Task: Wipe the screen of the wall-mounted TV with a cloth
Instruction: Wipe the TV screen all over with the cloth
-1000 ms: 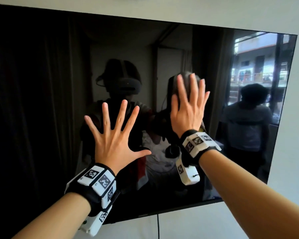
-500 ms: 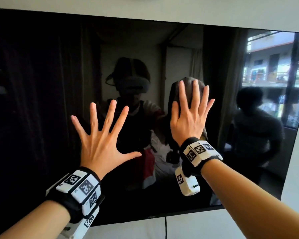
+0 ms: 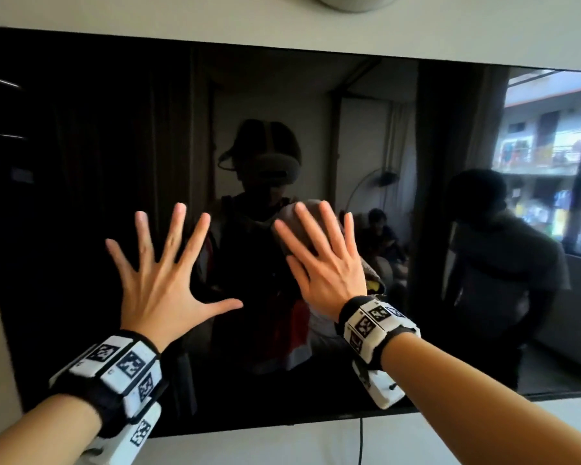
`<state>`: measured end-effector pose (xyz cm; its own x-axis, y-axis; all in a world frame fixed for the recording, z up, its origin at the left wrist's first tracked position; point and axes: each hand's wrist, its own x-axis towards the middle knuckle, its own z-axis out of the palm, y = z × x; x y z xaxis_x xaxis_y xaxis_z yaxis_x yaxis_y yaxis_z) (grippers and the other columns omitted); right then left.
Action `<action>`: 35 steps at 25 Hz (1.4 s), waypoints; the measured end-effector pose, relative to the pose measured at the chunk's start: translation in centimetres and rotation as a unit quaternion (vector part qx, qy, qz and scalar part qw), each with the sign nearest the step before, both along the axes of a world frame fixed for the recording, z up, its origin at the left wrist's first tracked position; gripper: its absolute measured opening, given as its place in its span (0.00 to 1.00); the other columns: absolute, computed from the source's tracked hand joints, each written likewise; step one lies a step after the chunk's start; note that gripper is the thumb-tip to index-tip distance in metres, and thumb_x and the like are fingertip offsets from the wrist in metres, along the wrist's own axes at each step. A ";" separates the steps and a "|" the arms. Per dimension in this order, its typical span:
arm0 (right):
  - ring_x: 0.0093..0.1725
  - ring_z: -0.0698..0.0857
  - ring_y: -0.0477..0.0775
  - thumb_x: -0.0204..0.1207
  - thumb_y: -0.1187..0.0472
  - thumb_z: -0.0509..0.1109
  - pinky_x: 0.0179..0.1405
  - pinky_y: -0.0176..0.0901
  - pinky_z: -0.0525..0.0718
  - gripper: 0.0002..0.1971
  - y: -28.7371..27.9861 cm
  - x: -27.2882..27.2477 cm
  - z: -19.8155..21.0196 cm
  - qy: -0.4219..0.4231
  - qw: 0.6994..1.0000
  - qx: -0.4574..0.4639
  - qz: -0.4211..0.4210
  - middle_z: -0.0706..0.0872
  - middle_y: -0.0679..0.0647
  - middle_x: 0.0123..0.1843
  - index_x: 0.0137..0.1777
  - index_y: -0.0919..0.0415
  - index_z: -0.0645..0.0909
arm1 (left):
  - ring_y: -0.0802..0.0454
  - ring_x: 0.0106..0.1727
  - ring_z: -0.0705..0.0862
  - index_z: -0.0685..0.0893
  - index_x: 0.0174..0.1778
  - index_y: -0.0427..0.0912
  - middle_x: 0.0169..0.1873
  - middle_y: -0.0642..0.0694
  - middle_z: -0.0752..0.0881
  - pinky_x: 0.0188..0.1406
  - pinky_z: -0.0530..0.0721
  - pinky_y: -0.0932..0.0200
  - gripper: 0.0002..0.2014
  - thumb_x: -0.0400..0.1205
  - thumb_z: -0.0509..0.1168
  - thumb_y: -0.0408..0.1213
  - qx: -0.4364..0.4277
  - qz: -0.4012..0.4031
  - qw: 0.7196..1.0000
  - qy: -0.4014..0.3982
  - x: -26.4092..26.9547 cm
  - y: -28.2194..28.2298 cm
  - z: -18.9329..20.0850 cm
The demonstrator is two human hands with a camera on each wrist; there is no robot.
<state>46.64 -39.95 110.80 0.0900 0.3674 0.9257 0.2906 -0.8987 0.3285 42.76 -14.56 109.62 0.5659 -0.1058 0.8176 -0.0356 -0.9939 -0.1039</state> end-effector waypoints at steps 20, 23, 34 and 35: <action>0.84 0.59 0.65 0.84 0.52 0.63 0.82 0.68 0.56 0.26 13.3 -0.1 0.2 -0.008 0.997 -0.075 0.005 0.65 0.56 0.84 0.82 0.47 0.67 | 0.35 0.87 0.38 0.38 0.89 0.49 0.88 0.43 0.38 0.78 0.44 0.17 0.69 0.59 0.57 0.87 -0.029 -0.033 0.999 -0.008 0.1 9.6 -0.8; 0.84 0.57 0.67 0.85 0.53 0.61 0.82 0.68 0.53 0.25 13.9 0.2 4.8 -0.010 0.994 0.105 0.002 0.64 0.58 0.84 0.82 0.48 0.67 | 0.35 0.88 0.43 0.41 0.89 0.47 0.89 0.43 0.42 0.82 0.47 0.25 0.68 0.61 0.56 0.86 -0.011 -0.039 0.999 -0.012 -0.1 11.2 -1.4; 0.85 0.53 0.67 0.86 0.51 0.57 0.83 0.68 0.46 0.26 21.2 -0.3 6.2 -0.003 0.997 0.082 0.001 0.60 0.58 0.86 0.84 0.49 0.62 | 0.48 0.89 0.40 0.40 0.89 0.48 0.89 0.48 0.39 0.87 0.47 0.43 0.68 0.63 0.66 0.80 -0.049 -0.089 0.995 0.019 -1.2 17.1 -3.3; 0.85 0.54 0.66 0.86 0.52 0.58 0.83 0.68 0.48 0.27 22.0 -0.2 4.2 -0.006 1.000 0.010 0.005 0.60 0.58 0.86 0.84 0.49 0.62 | 0.49 0.88 0.39 0.39 0.89 0.49 0.88 0.49 0.38 0.87 0.48 0.42 0.68 0.63 0.66 0.80 -0.063 -0.100 0.993 0.014 -1.3 17.3 -3.3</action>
<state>46.41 -17.97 115.02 0.0740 0.3495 0.9340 0.2963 -0.9020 0.3140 41.46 2.71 106.29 0.5672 -0.1157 0.8154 -0.2344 -0.9718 0.0252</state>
